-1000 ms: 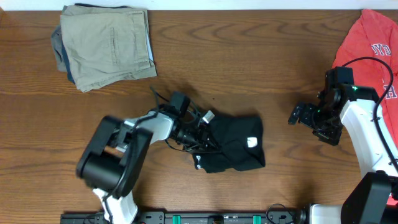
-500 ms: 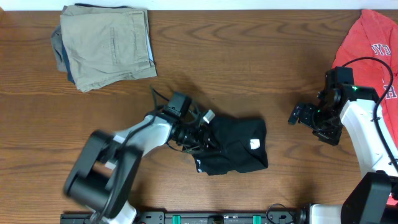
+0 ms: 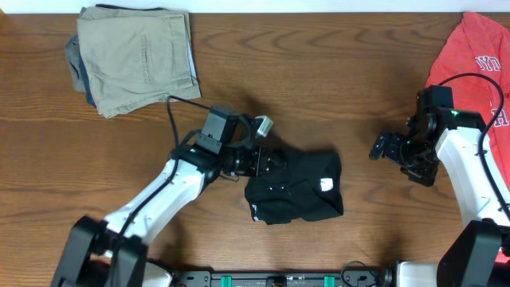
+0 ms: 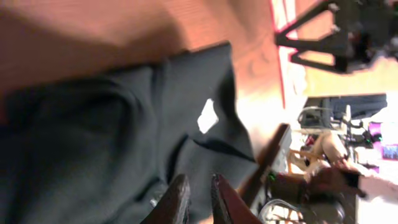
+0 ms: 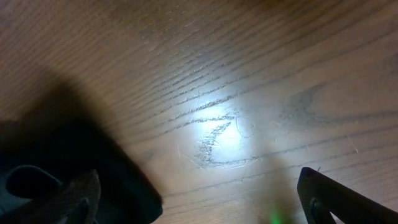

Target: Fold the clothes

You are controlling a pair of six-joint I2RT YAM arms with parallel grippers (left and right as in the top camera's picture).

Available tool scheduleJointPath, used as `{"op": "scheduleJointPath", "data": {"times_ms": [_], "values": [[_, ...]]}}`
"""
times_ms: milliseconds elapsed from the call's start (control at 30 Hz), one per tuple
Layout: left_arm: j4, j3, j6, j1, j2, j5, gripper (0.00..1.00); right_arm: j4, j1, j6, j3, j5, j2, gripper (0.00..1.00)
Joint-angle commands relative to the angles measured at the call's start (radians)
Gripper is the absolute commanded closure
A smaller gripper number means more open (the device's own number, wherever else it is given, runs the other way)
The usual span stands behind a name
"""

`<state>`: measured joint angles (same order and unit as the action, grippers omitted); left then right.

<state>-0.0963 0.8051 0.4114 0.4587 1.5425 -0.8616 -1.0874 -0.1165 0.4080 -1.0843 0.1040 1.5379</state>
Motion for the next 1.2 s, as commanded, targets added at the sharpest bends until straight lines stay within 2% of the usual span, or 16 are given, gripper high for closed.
{"op": "scheduleJointPath", "data": {"times_ms": [0,200,267,333,433,600,933,1033,1167], "values": [[0.077,0.000,0.077,0.000,0.097,0.029,0.84,-0.001,-0.001,-0.013,-0.007,0.001,-0.003,0.01],[0.152,0.000,0.113,0.000,0.278,0.032,0.84,-0.001,-0.001,-0.013,-0.007,0.001,-0.003,0.01],[0.155,0.000,0.101,-0.003,0.325,0.071,0.83,-0.001,-0.001,-0.013,-0.007,0.001,-0.003,0.01],[0.145,0.000,0.058,-0.009,0.349,0.135,0.77,-0.001,-0.001,-0.013,-0.007,0.001,-0.003,0.01],[0.117,0.000,0.052,-0.031,0.339,0.211,0.76,-0.002,-0.001,-0.013,-0.007,0.001,-0.003,0.01],[0.100,0.010,0.053,-0.078,0.245,0.212,0.75,-0.001,-0.001,-0.013,-0.007,0.001,-0.003,0.01],[0.022,0.021,0.054,-0.093,-0.138,0.217,0.67,-0.001,-0.001,-0.013,-0.007,0.001,-0.003,0.01],[0.022,0.020,0.072,-0.081,-0.193,0.217,0.67,-0.001,-0.001,-0.013,-0.007,0.001,-0.003,0.01],[0.024,0.019,0.124,-0.029,-0.179,0.217,0.67,-0.001,-0.001,-0.013,-0.007,0.001,-0.003,0.01]]}}
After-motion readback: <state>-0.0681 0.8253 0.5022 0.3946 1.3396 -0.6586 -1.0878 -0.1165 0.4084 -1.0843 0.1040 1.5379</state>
